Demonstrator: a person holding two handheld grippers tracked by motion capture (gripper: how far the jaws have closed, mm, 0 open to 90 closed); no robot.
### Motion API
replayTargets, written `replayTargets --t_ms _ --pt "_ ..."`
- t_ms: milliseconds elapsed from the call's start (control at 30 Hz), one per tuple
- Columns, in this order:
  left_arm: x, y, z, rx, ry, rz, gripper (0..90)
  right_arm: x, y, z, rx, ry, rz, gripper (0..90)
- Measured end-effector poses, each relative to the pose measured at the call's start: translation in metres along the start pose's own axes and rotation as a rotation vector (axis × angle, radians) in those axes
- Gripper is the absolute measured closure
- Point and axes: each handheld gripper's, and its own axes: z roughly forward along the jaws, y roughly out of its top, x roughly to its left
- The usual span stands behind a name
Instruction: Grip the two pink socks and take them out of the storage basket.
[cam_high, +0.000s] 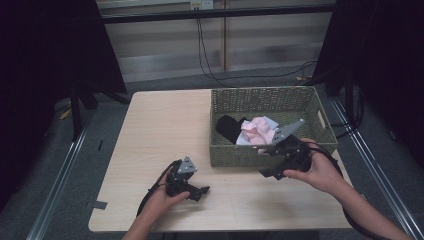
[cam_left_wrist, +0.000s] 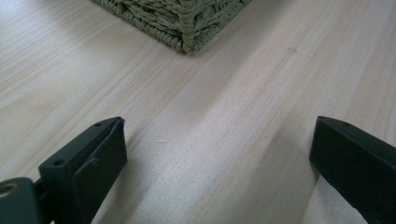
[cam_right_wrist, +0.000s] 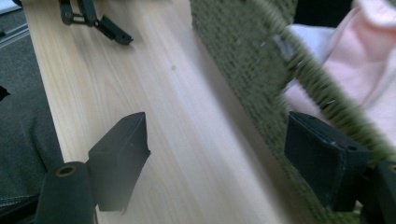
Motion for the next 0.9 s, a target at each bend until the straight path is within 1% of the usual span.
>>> replayTargets --t_ms 33,67,100,133,200,267,367,400,467,500,567,633,667,767,833,900 --pt "0.0 0.0 0.0 0.0 0.0 0.0 3.5 0.0 0.0 0.0 0.0 0.0 0.0 21.7" --pt "0.0 0.0 0.0 0.0 0.0 0.0 3.5 -0.003 0.006 -0.006 0.004 -0.012 0.005 21.8" --pt "0.0 0.0 0.0 -0.001 0.0 0.0 3.5 -0.006 0.007 -0.008 0.002 -0.013 -0.007 22.0" --pt "0.0 0.0 0.0 -0.001 0.0 0.0 3.5 -0.008 0.01 -0.01 -0.004 -0.009 0.012 22.0" --pt "0.0 0.0 0.0 0.0 0.0 0.0 3.5 -0.014 0.014 -0.015 -0.01 -0.009 0.027 22.1" --pt "0.0 0.0 0.0 0.0 0.0 0.0 3.5 -0.021 0.018 -0.017 -0.01 -0.022 0.027 22.3" --pt "0.0 0.0 0.0 -0.001 0.0 -0.001 3.5 -0.03 0.023 -0.019 -0.026 -0.031 0.045 22.2" --pt "0.0 0.0 0.0 -0.006 0.0 -0.007 3.5 -0.035 0.025 -0.019 -0.022 -0.039 0.047 22.1" --pt "0.0 0.0 0.0 -0.007 0.001 -0.006 3.5 -0.041 0.028 -0.02 -0.027 -0.042 0.063 22.1" --pt "0.0 0.0 0.0 -0.007 0.0 -0.006 3.5 -0.044 0.029 -0.019 -0.027 -0.047 0.062 22.1" --pt "0.0 0.0 0.001 -0.009 0.0 -0.006 3.5 -0.05 0.033 -0.018 -0.029 -0.055 0.078 22.1" --pt "0.0 0.0 0.001 -0.011 0.0 -0.005 3.5 -0.057 0.036 -0.016 -0.022 -0.07 0.078 22.7" --pt "0.0 0.0 0.001 -0.013 0.0 -0.008 3.5 -0.061 0.037 -0.014 -0.009 -0.084 0.086 22.8" --pt "0.0 0.0 0.001 -0.01 0.0 -0.005 3.5 -0.071 0.039 -0.007 -0.002 -0.086 0.112 23.6" --pt "0.0 0.0 0.001 -0.014 0.0 -0.008 3.5 -0.078 0.042 -0.001 0.018 -0.102 0.112 23.8" --pt "0.0 0.0 0.001 -0.011 0.0 -0.005 3.5 -0.083 0.043 0.006 0.036 -0.104 0.123 24.9"
